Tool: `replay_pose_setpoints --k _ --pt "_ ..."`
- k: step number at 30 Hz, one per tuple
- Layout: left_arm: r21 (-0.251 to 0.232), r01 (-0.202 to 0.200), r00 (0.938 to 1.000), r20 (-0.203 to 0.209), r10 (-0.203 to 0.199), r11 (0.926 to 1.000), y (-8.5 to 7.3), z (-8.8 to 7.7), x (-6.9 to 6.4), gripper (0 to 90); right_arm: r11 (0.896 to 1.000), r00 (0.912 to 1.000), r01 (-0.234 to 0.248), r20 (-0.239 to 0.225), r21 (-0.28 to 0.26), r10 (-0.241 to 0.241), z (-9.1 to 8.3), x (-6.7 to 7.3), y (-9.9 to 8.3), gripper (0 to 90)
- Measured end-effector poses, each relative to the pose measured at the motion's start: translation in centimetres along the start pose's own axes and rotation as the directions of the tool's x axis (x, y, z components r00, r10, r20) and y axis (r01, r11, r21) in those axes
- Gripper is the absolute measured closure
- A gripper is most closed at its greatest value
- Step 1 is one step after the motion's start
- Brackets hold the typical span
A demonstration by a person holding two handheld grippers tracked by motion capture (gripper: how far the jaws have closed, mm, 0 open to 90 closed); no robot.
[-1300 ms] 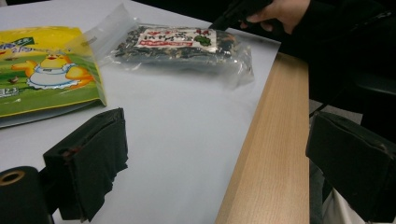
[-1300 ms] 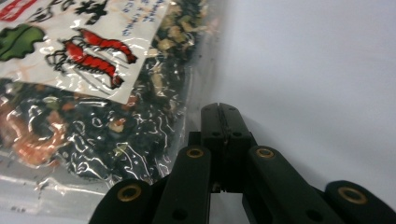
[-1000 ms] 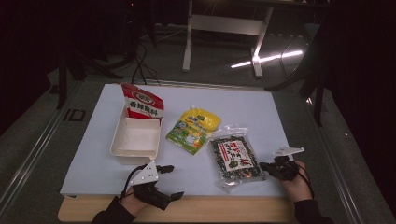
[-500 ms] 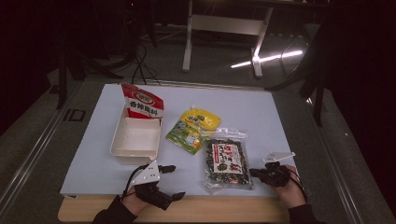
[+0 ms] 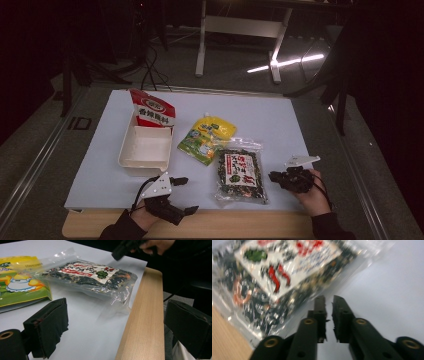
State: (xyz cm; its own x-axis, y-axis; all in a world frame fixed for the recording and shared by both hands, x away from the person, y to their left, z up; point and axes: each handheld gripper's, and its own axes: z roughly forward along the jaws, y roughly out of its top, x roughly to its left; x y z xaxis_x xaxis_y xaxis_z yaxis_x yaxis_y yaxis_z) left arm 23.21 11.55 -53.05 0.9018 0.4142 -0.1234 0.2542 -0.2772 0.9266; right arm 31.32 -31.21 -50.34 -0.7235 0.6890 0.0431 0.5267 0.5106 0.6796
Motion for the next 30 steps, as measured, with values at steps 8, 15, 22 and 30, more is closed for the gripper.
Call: replay_pose_setpoints --k 8,15,22,30 --pt "0.0 0.002 1.0 0.001 -0.002 1.0 0.0 0.0 0.0 6.4 0.999 0.999 0.004 0.044 -0.032 -0.003 -0.2 -2.1 2.6 72.3" --pt "0.0 0.003 1.0 0.001 -0.003 1.0 0.0 0.0 0.0 6.4 0.999 0.9993 0.002 0.038 -0.032 0.0 1.2 -3.6 4.5 64.2" --pt "0.003 0.007 1.0 -0.001 -0.007 1.0 -0.1 0.1 0.1 6.4 0.999 0.9995 -0.03 0.009 -0.025 0.03 3.4 -6.0 6.6 54.4" --pt "0.011 0.005 1.0 -0.002 -0.005 0.9999 -0.2 0.0 0.1 6.4 0.998 0.9982 -0.059 0.007 0.012 0.059 6.2 -7.7 7.2 46.9"
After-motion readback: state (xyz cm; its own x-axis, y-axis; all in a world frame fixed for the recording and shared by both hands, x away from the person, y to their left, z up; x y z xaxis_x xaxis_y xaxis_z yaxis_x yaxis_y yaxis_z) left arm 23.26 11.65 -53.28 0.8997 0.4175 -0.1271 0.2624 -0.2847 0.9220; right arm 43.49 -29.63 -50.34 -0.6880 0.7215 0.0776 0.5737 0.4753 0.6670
